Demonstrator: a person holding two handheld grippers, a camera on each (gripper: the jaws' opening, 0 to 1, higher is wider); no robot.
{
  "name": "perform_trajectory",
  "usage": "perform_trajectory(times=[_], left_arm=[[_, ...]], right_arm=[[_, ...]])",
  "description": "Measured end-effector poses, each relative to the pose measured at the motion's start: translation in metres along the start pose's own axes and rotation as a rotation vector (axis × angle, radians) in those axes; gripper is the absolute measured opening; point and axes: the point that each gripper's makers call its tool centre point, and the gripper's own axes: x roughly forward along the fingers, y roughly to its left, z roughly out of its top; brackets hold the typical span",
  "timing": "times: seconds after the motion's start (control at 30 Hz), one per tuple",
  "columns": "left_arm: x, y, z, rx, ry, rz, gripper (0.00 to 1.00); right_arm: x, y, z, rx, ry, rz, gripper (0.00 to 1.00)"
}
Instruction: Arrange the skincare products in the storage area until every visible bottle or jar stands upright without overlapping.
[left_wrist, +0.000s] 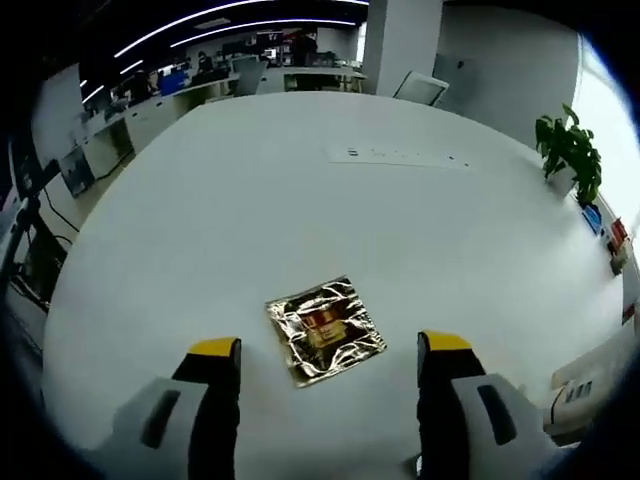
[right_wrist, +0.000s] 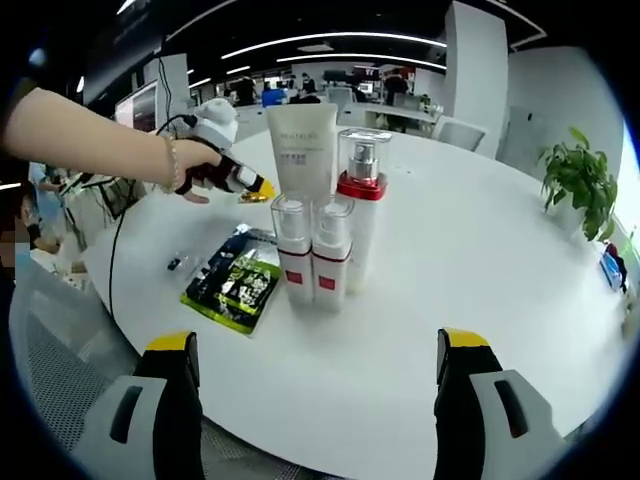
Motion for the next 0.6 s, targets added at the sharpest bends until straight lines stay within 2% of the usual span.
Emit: perform_trajectory(times=[0.23,0.37,0.5,0.6], left_arm=[[-0.012,0.000,-0.005,-0.007,0.003,0.018,0.64],[-0.018,0.001,-0.011,0.059,0.022,0.039,0.54],[-0.018,0.002,-0.007,0.065,0.007,0.032,0.54],[-0.013,0.004,-0.003,0.086,0.003,0.023,0.44]], right_arm=[[0.000,0.000,0.000,0.004,0.001,-0.001,0.98],[0.000,0.000,0.000,0.003,0.001,-0.002,0.98],[0.000,0.000,0.000,0.005,0.001,-0.004,0.98],[0.000,-0.001,0.000,0.003,0.005,-0.004,0.97]])
